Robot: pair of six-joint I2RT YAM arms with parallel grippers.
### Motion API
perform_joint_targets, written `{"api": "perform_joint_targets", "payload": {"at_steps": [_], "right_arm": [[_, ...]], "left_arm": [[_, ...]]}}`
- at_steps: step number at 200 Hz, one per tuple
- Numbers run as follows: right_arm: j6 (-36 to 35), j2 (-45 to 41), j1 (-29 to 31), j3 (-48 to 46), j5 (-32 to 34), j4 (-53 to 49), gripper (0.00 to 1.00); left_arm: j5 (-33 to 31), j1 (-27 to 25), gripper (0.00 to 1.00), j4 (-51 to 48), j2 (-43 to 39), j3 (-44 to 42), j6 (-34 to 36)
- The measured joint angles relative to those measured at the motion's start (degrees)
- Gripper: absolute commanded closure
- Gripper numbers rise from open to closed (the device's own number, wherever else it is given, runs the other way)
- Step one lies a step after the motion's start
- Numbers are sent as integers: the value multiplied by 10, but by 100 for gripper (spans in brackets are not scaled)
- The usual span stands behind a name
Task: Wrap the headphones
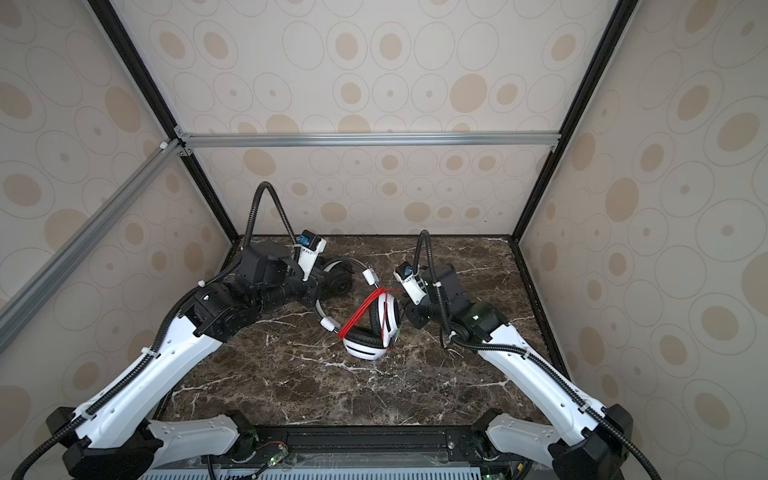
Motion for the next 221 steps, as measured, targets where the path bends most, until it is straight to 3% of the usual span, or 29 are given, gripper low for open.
{"api": "perform_joint_targets", "payload": {"at_steps": [9, 55, 117, 221], "right_arm": [[3, -6, -2, -8, -6, 5, 56], [27, -43, -6, -45, -30, 30, 33], [83, -105, -31, -110, -77, 61, 20], [221, -140, -34, -175, -108, 119, 16]], "left_arm": [[0, 0, 100, -2, 0, 3, -5], [-2, 0, 100, -6, 0, 7, -30], [-6, 0, 100, -10, 0, 20, -60], [0, 0, 100, 6, 1, 47, -82]]}}
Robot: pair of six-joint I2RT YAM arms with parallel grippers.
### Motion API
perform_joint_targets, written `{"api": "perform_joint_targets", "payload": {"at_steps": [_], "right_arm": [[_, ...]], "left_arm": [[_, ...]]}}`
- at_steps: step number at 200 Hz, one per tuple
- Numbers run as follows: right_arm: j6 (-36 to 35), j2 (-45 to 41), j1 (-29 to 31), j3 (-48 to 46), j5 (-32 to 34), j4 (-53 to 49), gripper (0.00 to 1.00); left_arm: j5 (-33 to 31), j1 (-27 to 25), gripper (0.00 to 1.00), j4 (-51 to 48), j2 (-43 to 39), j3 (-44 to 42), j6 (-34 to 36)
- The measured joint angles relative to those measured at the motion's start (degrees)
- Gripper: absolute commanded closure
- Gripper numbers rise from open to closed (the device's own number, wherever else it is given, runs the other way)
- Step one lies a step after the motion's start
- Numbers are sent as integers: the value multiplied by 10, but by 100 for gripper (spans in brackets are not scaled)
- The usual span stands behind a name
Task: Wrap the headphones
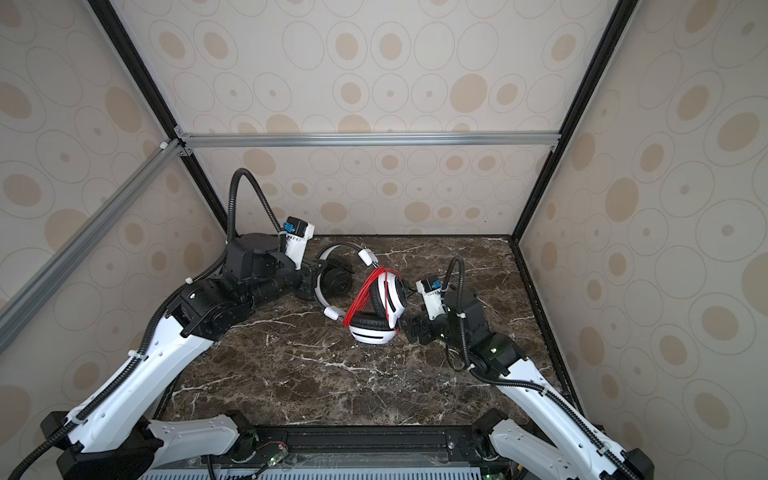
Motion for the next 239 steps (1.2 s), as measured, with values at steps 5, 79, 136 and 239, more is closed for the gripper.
{"api": "perform_joint_targets", "payload": {"at_steps": [5, 79, 136, 239], "right_arm": [[10, -3, 0, -7, -1, 6, 16], [120, 5, 0, -46, -9, 81, 16], [162, 34, 0, -53, -23, 146, 22], [197, 63, 0, -56, -41, 220, 55]], "left_arm": [[0, 0, 100, 0, 0, 0, -1], [7, 0, 100, 17, 0, 0, -12], [13, 0, 100, 25, 0, 0, -17], [14, 0, 100, 28, 0, 0, -18]]}}
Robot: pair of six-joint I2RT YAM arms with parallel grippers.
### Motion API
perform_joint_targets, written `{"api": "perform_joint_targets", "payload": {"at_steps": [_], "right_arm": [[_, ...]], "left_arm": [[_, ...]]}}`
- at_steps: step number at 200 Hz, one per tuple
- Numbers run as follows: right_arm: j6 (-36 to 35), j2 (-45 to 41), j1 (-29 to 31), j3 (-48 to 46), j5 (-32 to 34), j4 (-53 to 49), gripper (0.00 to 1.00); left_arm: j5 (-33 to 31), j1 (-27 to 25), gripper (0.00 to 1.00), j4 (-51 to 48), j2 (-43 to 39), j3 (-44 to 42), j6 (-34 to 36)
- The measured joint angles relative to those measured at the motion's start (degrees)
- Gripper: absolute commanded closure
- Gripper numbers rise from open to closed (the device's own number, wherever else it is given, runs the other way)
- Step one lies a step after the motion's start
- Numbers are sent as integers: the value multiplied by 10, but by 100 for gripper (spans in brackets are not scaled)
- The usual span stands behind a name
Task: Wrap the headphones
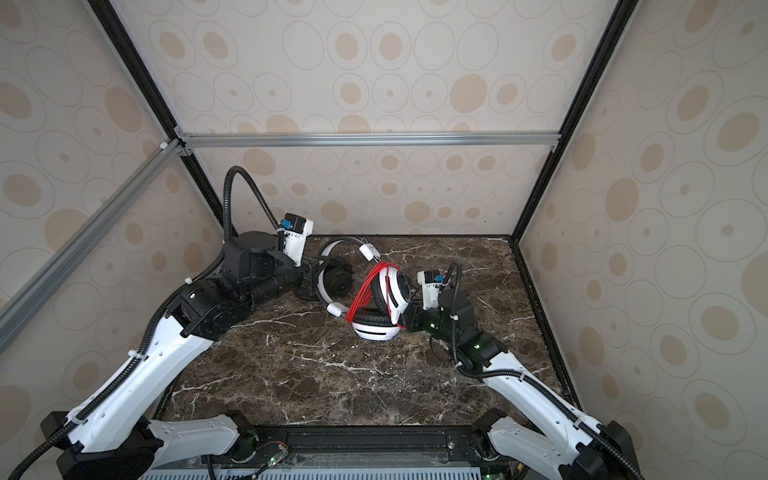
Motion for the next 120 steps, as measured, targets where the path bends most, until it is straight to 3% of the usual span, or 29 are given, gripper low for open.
{"api": "perform_joint_targets", "payload": {"at_steps": [30, 49, 82, 120], "right_arm": [[3, 4, 0, -4, -6, 12, 73], [7, 5, 0, -7, -9, 19, 79], [6, 6, 0, -10, -12, 26, 79], [7, 6, 0, -12, -13, 39, 70]], "left_arm": [[1, 0, 100, 4, 0, 0, -2], [2, 0, 100, 8, 0, 0, -3], [2, 0, 100, 14, 0, -1, -4], [5, 0, 100, 15, 0, -1, -4]]}}
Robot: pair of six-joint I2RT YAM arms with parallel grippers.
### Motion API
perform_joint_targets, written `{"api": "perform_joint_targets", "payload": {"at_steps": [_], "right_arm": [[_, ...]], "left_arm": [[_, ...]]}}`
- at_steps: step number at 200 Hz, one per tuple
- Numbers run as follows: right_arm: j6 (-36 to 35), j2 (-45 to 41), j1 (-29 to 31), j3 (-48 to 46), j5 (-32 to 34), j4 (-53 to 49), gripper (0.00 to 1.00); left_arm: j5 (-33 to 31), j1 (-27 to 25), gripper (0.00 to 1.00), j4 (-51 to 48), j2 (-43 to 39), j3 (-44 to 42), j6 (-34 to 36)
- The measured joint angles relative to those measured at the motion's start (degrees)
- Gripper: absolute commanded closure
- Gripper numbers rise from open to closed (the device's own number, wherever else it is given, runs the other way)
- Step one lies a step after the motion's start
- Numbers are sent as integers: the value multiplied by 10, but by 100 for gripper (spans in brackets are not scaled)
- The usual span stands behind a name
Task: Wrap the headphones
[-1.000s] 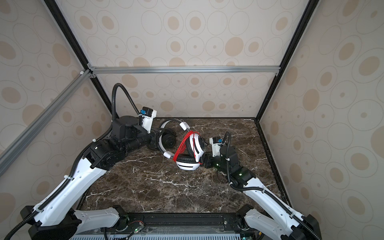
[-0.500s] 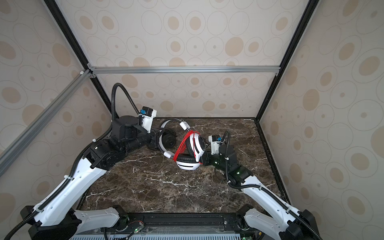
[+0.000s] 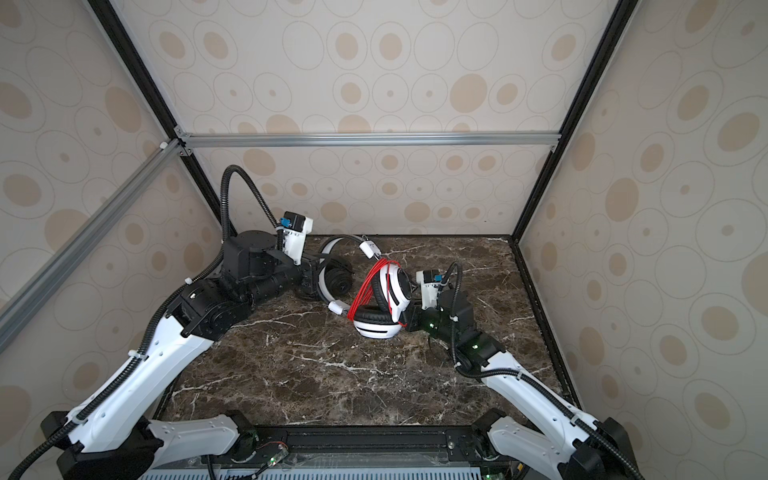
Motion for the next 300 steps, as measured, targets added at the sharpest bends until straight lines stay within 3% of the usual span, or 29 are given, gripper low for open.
{"api": "perform_joint_targets", "payload": {"at_steps": [55, 125, 168, 249, 300], "right_arm": [[4, 0, -2, -5, 1, 25, 67], [16, 2, -11, -17, -6, 56, 87], [14, 2, -11, -19, -10, 55, 94], [-28, 0, -11, -9, 2, -9, 96], [-56, -3, -11, 3, 12, -42, 96]], "left_arm": [[5, 0, 100, 4, 0, -2, 0], [9, 0, 100, 11, 0, -9, -5], [7, 0, 100, 17, 1, -10, -16], [-13, 0, 100, 57, 40, -9, -147], [-57, 3, 100, 57, 61, -5, -252]]}}
